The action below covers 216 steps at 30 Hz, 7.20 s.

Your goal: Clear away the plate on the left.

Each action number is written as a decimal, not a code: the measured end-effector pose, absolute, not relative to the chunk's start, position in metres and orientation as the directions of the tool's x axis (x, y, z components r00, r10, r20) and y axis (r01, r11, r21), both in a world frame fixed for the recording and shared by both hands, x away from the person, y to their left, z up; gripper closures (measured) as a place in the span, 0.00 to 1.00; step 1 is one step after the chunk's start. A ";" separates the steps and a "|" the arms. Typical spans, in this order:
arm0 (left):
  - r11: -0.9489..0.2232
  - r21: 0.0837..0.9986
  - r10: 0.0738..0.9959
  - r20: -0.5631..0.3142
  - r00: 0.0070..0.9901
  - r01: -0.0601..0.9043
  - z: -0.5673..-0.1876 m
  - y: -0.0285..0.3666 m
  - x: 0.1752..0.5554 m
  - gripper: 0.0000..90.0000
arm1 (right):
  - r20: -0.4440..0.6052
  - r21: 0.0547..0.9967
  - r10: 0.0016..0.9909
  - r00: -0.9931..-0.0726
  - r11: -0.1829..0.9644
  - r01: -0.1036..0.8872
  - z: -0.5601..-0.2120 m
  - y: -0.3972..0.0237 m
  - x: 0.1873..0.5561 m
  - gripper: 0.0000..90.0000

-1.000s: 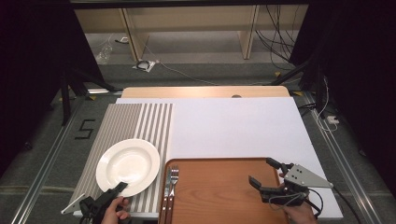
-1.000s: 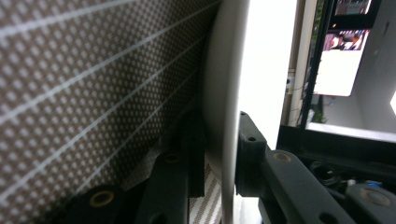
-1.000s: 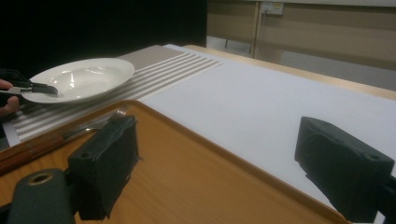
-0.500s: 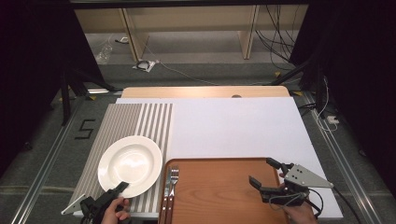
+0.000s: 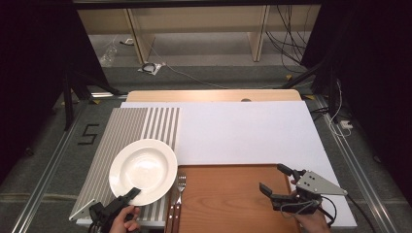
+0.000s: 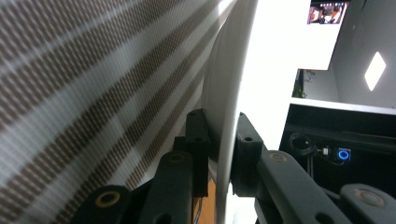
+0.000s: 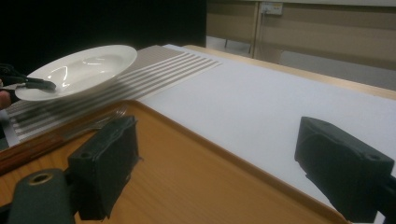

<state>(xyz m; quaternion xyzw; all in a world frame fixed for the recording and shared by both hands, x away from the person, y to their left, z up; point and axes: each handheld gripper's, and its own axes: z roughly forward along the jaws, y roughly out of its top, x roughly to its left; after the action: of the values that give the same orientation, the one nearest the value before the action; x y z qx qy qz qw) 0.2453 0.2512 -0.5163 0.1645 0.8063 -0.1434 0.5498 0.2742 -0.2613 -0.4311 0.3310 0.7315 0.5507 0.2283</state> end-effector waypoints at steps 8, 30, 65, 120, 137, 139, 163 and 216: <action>0.885 -0.053 0.116 -0.937 -0.329 0.463 -0.513 0.241 0.244 0.88 | 0.032 0.957 0.736 -0.676 0.173 0.234 -0.431 -0.261 0.274 0.16; 0.805 -0.048 0.155 -0.945 -0.288 0.592 -0.506 0.203 0.243 0.88 | 0.030 0.958 0.737 -0.675 0.173 0.231 -0.431 -0.262 0.274 0.16; 0.581 -0.021 0.280 -0.934 -0.224 0.814 -0.509 0.135 0.247 0.87 | 0.034 0.959 0.740 -0.672 0.166 0.231 -0.430 -0.263 0.274 0.16; 0.404 -0.032 0.366 -0.910 -0.193 0.914 -0.521 0.087 0.251 0.86 | 0.029 0.959 0.738 -0.674 0.169 0.227 -0.430 -0.264 0.274 0.16; 0.396 0.009 0.381 -0.911 -0.155 0.918 -0.519 0.090 0.252 0.76 | 0.029 0.959 0.738 -0.674 0.169 0.227 -0.430 -0.263 0.274 0.16; 0.388 0.015 0.382 -0.912 -0.147 0.921 -0.519 0.090 0.253 0.74 | 0.029 0.959 0.737 -0.675 0.170 0.228 -0.430 -0.263 0.274 0.16; 0.372 0.189 0.484 -0.875 -0.016 0.909 -0.501 0.100 0.260 0.54 | 0.028 0.960 0.737 -0.675 0.169 0.224 -0.430 -0.264 0.273 0.16; 0.113 0.795 0.767 -0.451 0.456 0.596 -0.431 0.125 0.274 0.33 | 0.032 0.959 0.736 -0.676 0.168 0.228 -0.430 -0.264 0.273 0.16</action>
<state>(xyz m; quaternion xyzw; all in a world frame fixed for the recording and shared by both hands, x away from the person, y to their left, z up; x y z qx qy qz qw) 0.2736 0.1255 -0.4310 0.6612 0.5155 0.0794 0.5392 0.2735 -0.2639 -0.4298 0.3308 0.7289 0.5538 0.2292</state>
